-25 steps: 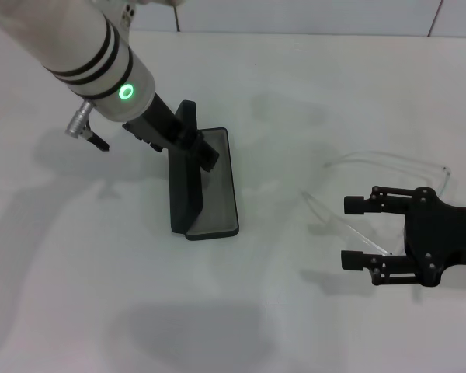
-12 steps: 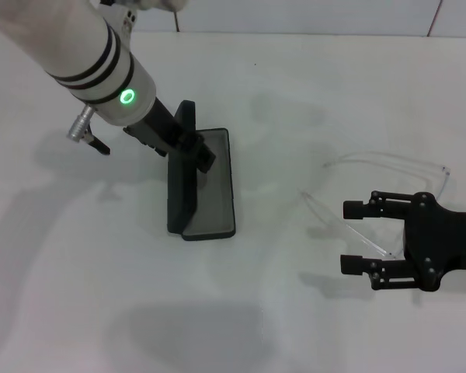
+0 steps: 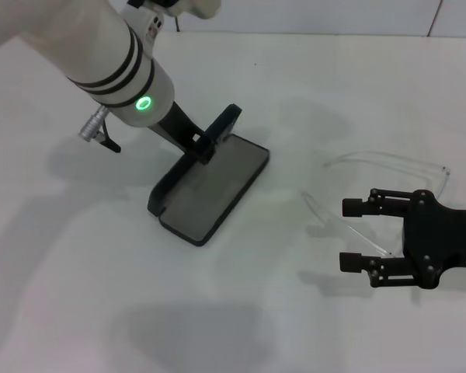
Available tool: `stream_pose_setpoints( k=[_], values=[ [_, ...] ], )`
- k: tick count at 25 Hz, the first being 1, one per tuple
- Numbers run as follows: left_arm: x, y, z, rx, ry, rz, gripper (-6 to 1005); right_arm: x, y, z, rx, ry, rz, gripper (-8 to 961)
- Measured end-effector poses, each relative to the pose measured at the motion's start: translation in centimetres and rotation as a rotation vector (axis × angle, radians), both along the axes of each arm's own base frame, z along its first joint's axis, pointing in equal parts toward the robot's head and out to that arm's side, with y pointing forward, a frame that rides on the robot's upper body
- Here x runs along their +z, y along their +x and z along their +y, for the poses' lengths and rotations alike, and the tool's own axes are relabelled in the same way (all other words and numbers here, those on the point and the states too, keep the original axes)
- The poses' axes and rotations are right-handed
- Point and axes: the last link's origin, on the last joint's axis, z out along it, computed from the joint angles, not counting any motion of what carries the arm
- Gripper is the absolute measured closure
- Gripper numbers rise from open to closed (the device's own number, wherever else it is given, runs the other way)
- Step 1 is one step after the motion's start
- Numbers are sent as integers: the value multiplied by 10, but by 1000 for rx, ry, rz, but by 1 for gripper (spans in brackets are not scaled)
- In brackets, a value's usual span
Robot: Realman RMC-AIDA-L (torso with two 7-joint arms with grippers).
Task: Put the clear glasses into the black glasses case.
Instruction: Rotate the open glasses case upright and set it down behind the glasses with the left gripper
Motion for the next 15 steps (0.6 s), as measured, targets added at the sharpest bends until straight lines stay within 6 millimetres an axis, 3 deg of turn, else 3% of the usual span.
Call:
stream_pose_setpoints(
  k=[7, 11, 15],
  values=[
    [2, 0, 2, -34, -15, 13, 727, 1, 0, 1, -5, 8, 2, 202],
    [2, 1, 2, -110, -56, 39, 761, 1, -1, 2, -3, 11, 2, 203],
    [6, 8, 3, -295, -116, 88, 775, 1, -1, 3, -2, 13, 2, 203]
  ],
)
